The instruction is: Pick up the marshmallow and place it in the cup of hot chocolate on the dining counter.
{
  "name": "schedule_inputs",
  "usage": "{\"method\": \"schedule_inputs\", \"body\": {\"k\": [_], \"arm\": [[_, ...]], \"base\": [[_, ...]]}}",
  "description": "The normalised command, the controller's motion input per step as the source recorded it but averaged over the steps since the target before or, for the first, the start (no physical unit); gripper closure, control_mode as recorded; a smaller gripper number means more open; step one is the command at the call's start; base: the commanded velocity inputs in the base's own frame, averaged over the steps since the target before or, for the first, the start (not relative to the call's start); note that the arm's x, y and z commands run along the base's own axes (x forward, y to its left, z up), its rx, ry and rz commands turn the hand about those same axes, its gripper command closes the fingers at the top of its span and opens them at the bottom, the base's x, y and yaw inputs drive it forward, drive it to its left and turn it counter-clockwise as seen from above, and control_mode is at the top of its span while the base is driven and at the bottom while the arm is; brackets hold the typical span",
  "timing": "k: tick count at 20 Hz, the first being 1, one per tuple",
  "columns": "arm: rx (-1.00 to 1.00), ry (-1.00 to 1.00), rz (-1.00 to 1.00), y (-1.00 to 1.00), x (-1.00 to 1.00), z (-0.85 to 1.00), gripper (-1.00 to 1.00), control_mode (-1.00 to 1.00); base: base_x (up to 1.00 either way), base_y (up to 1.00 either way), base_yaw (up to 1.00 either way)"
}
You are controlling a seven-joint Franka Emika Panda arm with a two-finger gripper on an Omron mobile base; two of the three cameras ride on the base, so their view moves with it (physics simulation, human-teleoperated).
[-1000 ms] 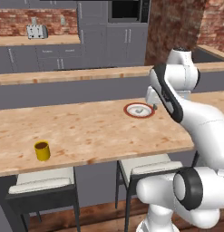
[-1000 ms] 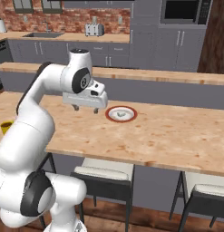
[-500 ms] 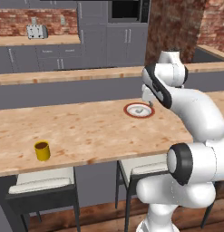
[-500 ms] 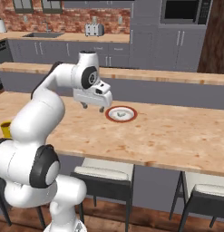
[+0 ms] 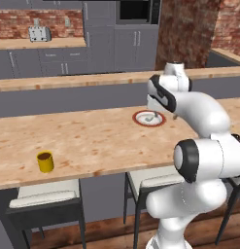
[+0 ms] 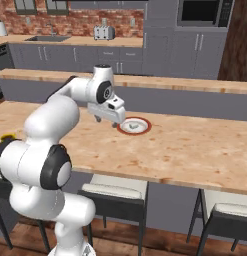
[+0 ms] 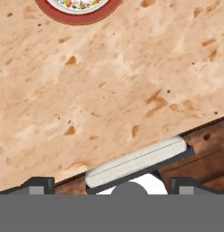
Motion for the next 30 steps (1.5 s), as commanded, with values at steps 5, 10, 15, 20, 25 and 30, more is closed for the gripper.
{"method": "schedule_inputs", "body": {"k": [5, 10, 15, 20, 25, 30], "arm": [[0.00, 0.00, -0.04, -0.05, 0.52, -0.26, -1.00, -1.00], [0.00, 0.04, -0.03, -0.16, 0.54, -0.20, -1.00, -1.00], [0.00, 0.06, 0.00, -0.26, 0.45, -0.15, -1.00, -1.00], [0.00, 0.00, 0.00, -0.20, 0.44, -0.20, -1.00, -1.00], [0.00, 0.00, 0.00, -0.04, 0.52, -0.30, -1.00, -1.00], [0.00, 0.00, 0.00, 0.00, 0.47, -0.28, -1.00, -1.00]], "base": [[0.00, 0.00, 0.00], [0.00, 0.00, 0.00], [0.00, 0.00, 0.00], [0.00, 0.00, 0.00], [0.00, 0.00, 0.00], [0.00, 0.00, 0.00]]}}
